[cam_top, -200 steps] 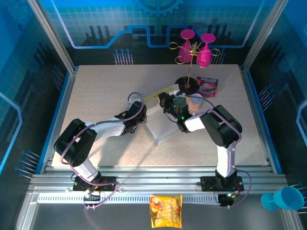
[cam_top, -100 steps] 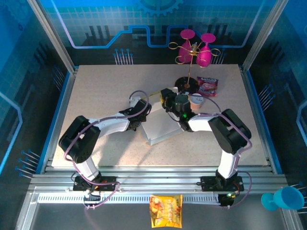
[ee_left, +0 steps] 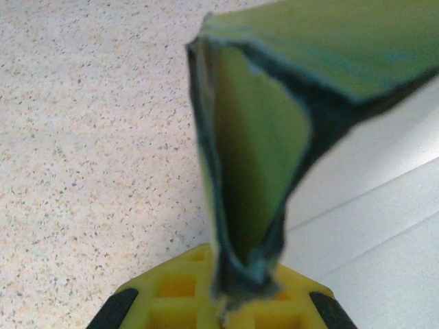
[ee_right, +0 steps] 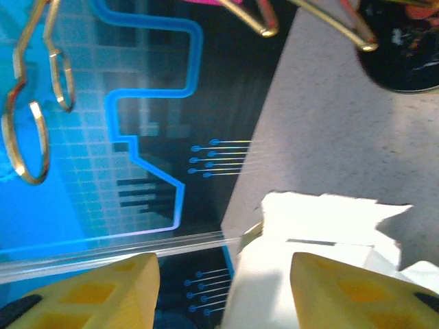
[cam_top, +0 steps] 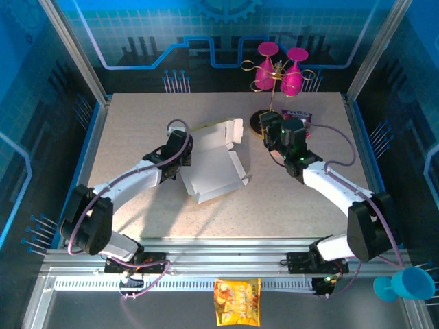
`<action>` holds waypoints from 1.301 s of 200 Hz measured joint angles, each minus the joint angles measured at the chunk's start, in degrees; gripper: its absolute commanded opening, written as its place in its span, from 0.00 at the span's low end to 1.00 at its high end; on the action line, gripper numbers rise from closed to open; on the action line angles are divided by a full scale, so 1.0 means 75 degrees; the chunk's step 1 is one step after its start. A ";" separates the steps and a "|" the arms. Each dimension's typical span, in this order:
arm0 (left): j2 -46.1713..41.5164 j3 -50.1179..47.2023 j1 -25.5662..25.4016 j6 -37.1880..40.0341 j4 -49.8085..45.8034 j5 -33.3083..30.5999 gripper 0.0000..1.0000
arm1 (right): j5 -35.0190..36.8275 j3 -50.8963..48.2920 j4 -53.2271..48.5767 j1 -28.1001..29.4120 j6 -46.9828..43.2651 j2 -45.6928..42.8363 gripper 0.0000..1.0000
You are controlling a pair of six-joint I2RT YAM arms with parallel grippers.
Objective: Fold the paper box
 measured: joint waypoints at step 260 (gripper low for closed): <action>0.0076 0.0903 0.0289 0.0851 -0.1160 0.1804 0.00 | -0.1786 0.3620 -0.4109 0.0251 -0.2124 0.2279 0.40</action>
